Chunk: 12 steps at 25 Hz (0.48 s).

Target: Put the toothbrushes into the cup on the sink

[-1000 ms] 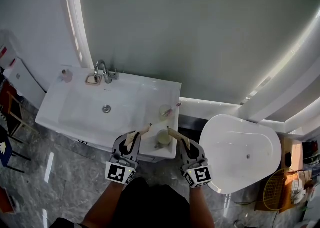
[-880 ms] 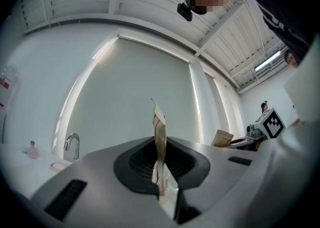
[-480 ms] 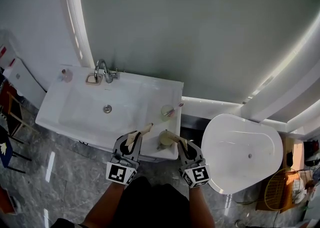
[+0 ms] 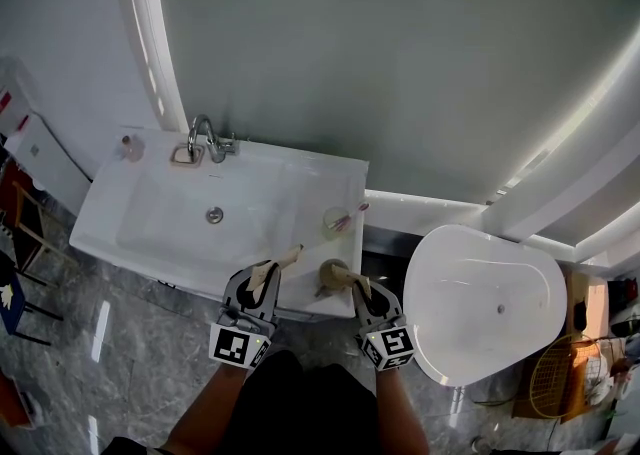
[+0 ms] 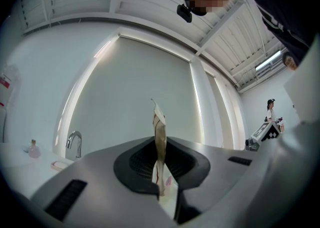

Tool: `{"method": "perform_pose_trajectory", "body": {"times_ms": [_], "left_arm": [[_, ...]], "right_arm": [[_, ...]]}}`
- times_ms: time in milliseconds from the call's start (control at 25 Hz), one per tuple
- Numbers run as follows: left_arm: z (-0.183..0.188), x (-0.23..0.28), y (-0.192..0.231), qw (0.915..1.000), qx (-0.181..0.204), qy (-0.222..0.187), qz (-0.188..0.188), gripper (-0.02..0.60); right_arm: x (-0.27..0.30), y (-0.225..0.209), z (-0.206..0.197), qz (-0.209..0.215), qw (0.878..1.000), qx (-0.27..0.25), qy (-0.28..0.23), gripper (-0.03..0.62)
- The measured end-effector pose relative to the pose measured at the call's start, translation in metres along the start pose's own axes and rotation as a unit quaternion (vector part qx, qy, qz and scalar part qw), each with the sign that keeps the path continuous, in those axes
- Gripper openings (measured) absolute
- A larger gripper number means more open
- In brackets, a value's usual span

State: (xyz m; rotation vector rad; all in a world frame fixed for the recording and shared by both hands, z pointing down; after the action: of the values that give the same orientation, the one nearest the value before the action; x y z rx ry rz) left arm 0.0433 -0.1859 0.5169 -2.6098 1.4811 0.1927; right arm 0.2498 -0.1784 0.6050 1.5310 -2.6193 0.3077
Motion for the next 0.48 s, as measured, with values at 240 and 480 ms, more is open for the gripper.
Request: {"method": "perform_pose_trajectory", "body": {"times_ms": [240,480], "left_arm": [[-0.003,-0.001,0.001,1.0000,0.000,0.005,-0.001,0.048],[-0.004,-0.005,0.002,1.0000,-0.003,0.004,-0.001,0.048]], "right_arm": [[0.007,-0.006,-0.013,-0.002,1.000,0.016,0.015,0.048],[0.009,-0.006,-0.021,-0.004,0.999,0.027,0.021,0.048]]}}
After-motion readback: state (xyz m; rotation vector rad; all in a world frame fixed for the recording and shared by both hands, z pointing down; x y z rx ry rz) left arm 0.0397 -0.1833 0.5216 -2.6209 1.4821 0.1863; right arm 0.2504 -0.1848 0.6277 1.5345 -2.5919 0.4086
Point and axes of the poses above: the fingertips, and each gripper's own axes: x forward along the fingers, y to its left, z out of its top, the point moved 3 cm from there along -x, backward along the fingers, and after that the axes turned 4 degrees about x, right-handed, at the moved point
